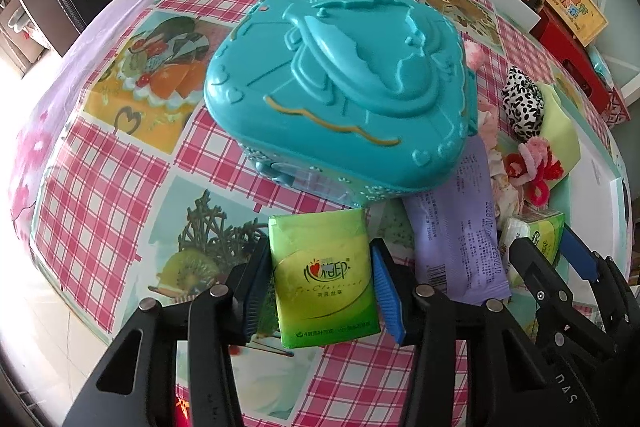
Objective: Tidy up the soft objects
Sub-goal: 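Lift the green tissue pack with the left tool over the white tray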
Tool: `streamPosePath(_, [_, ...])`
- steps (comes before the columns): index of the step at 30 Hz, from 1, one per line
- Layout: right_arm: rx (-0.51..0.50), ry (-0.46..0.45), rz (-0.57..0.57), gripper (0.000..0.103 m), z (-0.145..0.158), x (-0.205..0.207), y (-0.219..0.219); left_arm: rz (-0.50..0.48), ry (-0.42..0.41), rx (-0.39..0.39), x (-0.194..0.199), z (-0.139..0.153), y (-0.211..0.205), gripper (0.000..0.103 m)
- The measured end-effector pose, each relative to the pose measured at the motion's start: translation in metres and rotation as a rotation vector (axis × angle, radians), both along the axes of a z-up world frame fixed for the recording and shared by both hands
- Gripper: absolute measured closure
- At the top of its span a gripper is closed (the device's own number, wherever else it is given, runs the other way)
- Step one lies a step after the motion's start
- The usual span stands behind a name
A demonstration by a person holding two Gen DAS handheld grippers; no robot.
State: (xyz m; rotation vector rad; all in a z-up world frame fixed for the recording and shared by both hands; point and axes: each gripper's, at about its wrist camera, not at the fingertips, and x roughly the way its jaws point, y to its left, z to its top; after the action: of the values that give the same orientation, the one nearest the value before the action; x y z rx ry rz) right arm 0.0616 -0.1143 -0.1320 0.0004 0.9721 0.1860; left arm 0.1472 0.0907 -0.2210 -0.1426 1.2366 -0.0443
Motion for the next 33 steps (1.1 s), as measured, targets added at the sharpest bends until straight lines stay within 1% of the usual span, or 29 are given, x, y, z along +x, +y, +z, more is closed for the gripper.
streamPosePath(1, [0.001, 0.000, -0.001, 0.038, 0.000, 0.000, 0.000, 0.000, 0.001, 0.002, -0.002, 0.002, -0.002, 0.053])
streamPosePath(2, [0.002, 0.000, -0.001, 0.038, 0.000, 0.000, 0.000, 0.000, 0.004, 0.005, -0.012, 0.019, -0.010, 0.053])
streamPosePath(4, [0.004, 0.001, -0.002, 0.038, 0.000, 0.000, -0.001, 0.000, 0.011, 0.009, -0.034, 0.063, -0.026, 0.053])
streamPosePath(5, [0.005, 0.001, -0.003, 0.038, 0.000, 0.000, -0.001, 0.002, 0.012, 0.010, -0.033, 0.062, -0.026, 0.053])
streamPosePath(6, [0.005, 0.000, -0.003, 0.038, 0.000, 0.000, -0.001, 0.002, 0.015, 0.012, -0.038, 0.072, -0.027, 0.053])
streamPosePath(8, [0.008, -0.003, -0.004, 0.038, 0.002, -0.001, -0.002, 0.007, 0.017, 0.005, -0.040, 0.073, -0.025, 0.053])
streamPosePath(10, [0.016, -0.016, -0.006, 0.038, 0.005, -0.003, -0.004, 0.002, 0.022, -0.017, -0.043, 0.074, -0.024, 0.053])
streamPosePath(16, [0.071, -0.094, -0.025, 0.038, 0.027, -0.012, -0.012, -0.038, 0.020, -0.073, -0.056, 0.089, -0.027, 0.053])
streamPosePath(19, [0.094, -0.139, -0.046, 0.038, 0.039, -0.017, -0.018, -0.074, -0.014, -0.101, -0.064, 0.109, -0.033, 0.053])
streamPosePath(24, [0.114, -0.192, -0.106, 0.038, 0.065, -0.022, -0.036, -0.160, -0.112, -0.119, -0.075, 0.152, -0.054, 0.053])
streamPosePath(27, [0.104, -0.206, -0.151, 0.038, 0.080, -0.021, -0.052, -0.200, -0.154, -0.111, -0.070, 0.172, -0.069, 0.053])
streamPosePath(31, [0.114, -0.219, -0.241, 0.038, 0.094, -0.014, -0.082, -0.227, -0.183, -0.122, -0.058, 0.190, -0.092, 0.053])
streamPosePath(33, [0.109, -0.231, -0.286, 0.038, 0.102, -0.014, -0.099, -0.248, -0.208, -0.114, -0.054, 0.200, -0.107, 0.053])
